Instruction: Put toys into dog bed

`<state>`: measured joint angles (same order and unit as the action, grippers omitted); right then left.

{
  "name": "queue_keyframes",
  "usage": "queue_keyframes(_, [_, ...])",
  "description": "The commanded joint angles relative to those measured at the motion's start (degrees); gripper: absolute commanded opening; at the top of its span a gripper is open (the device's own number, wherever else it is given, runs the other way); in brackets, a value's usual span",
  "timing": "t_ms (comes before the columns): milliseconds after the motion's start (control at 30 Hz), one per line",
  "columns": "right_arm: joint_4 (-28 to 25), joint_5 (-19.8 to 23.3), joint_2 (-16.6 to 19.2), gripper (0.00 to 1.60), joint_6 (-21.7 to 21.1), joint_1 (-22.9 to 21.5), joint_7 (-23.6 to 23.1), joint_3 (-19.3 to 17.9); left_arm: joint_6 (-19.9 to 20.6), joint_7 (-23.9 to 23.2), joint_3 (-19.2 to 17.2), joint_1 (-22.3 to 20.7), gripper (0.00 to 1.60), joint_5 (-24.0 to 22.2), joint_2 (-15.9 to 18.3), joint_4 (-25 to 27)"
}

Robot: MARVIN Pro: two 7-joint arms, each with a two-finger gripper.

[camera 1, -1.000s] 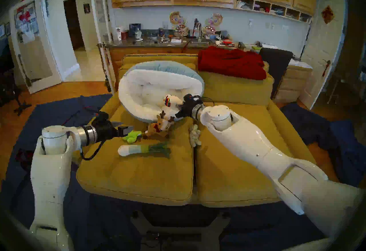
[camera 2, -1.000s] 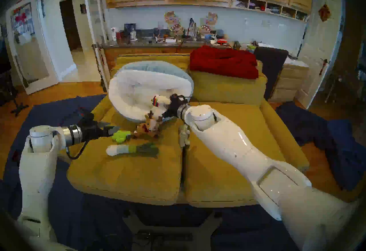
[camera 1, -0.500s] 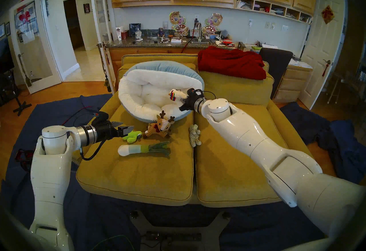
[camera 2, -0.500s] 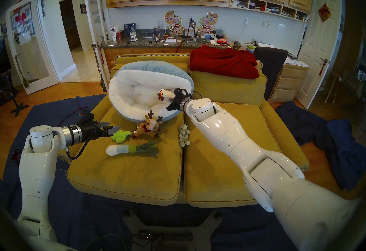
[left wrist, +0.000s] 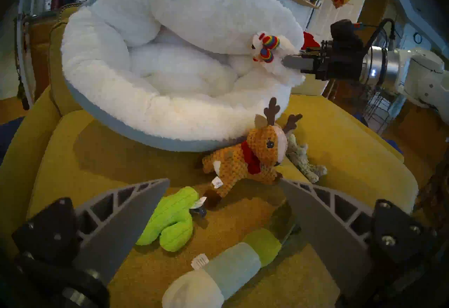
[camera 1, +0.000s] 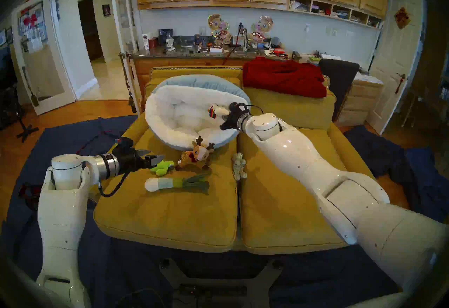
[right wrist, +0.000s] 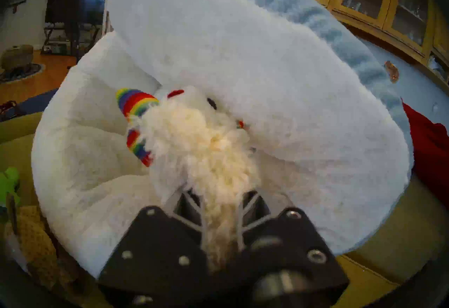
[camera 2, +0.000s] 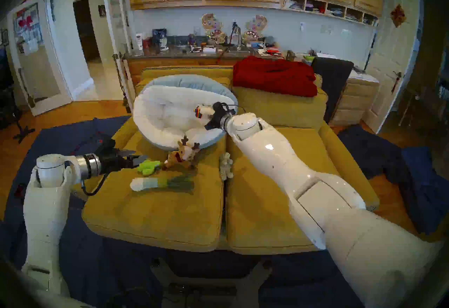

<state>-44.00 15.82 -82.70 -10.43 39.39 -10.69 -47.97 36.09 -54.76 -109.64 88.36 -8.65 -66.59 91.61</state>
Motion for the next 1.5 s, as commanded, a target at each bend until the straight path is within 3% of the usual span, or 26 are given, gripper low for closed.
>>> queue_keyframes(0, [2.1, -1.3, -4.6, 0.00, 1.8, -6.6, -0.7, 0.3, -0.2, -0.1, -0.2, -1.4, 1.60, -0.3, 0.2, 1.1])
queue_keyframes(700, [13.8, -3.8, -13.1, 0.00, 5.3, -11.8, -1.7, 1.5, -0.2, -0.1, -0.2, -1.4, 1.60, -0.3, 0.2, 1.1])
queue_keyframes(1467, [24.6, -5.6, -17.2, 0.00, 11.3, -13.1, 0.2, 1.6, -0.3, -0.1, -0.2, -1.4, 1.60, -0.3, 0.2, 1.1])
